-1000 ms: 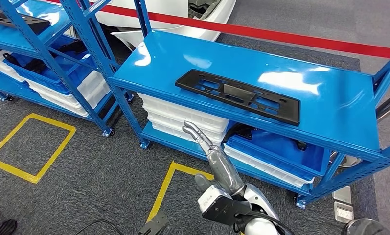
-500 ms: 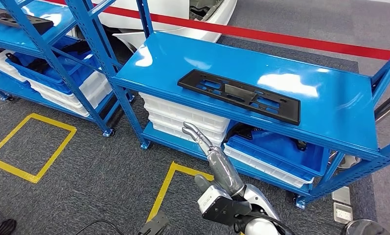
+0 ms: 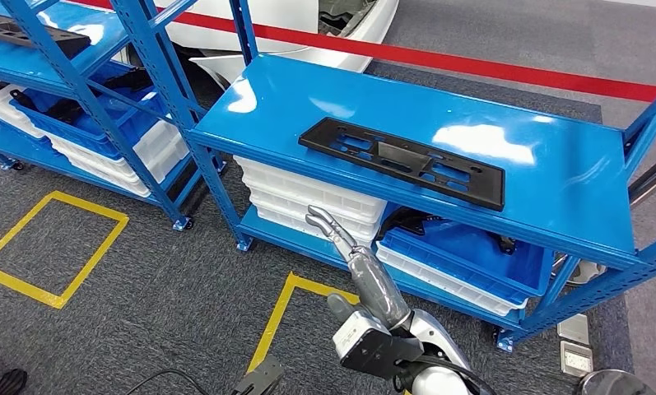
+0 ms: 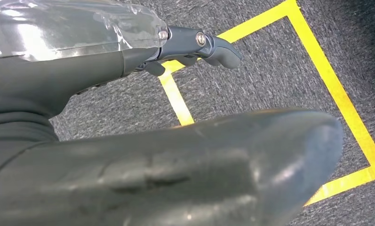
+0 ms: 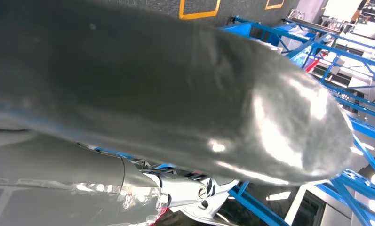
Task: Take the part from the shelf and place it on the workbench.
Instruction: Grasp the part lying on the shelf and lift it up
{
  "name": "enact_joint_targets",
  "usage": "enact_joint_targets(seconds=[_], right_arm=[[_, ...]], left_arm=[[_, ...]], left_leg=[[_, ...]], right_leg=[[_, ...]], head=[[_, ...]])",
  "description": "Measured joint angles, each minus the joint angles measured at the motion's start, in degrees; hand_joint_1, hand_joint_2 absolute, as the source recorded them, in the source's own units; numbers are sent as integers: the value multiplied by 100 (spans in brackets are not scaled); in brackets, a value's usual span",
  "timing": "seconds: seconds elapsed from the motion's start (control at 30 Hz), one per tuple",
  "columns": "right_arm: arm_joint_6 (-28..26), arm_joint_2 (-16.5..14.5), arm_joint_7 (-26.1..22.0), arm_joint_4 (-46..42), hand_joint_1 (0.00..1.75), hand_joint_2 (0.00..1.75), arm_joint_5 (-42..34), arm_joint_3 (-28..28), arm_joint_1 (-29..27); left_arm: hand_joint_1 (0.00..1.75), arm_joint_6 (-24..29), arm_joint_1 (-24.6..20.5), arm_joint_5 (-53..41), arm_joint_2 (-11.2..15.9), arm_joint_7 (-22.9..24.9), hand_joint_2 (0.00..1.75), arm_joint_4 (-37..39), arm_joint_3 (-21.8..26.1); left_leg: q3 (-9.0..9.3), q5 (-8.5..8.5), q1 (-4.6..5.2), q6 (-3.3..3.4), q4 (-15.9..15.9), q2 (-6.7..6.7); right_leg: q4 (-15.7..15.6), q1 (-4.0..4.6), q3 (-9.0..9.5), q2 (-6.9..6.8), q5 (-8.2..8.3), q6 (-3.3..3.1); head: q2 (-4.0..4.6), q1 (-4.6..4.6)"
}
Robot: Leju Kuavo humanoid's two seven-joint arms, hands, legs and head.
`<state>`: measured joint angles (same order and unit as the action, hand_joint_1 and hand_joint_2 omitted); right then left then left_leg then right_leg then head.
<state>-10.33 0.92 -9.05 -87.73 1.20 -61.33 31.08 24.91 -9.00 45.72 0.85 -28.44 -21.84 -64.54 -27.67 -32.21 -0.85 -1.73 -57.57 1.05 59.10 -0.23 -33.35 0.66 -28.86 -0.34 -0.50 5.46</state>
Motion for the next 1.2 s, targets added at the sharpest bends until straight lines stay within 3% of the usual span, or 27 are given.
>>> enact_joint_targets(seconds=[0.87, 1.0, 1.07, 1.13, 1.2], right_arm=[[27, -2, -30, 0, 0, 0, -37, -6, 2], [54, -16, -51, 0, 0, 0, -65, -11, 11], [56, -36, -58, -2, 0, 0, -68, -13, 21], [57, -47, -64, -4, 0, 0, -69, -14, 40], [61, -44, -65, -4, 0, 0, -72, -15, 36]], left_arm=[[0, -52, 8, 50, 0, -29, 0, 0, 0], [0, -51, 10, 63, 3, -31, 0, 1, 0], [0, -50, 6, 62, 3, -31, 0, 0, 0], [0, -48, 5, 61, 2, -31, 0, 0, 0], [0, -48, 9, 61, 2, -28, 0, 0, 0]], left_leg=[[10, -2, 2, 2, -5, 1], [-22, 15, 32, 60, -65, 4], [52, 62, 0, 114, 91, -10], [150, 117, -42, 166, 269, -32], [185, 121, -48, 182, 308, -46]], right_leg=[[-2, -3, 12, -1, 3, 3], [-41, -38, 17, -4, 43, 67], [-50, -27, 28, -7, 38, 109], [221, -23, -109, -17, -98, 147], [907, -49, -506, -25, -337, 184]], head=[[0, 0], [0, 15], [0, 16], [0, 4], [0, -4]])
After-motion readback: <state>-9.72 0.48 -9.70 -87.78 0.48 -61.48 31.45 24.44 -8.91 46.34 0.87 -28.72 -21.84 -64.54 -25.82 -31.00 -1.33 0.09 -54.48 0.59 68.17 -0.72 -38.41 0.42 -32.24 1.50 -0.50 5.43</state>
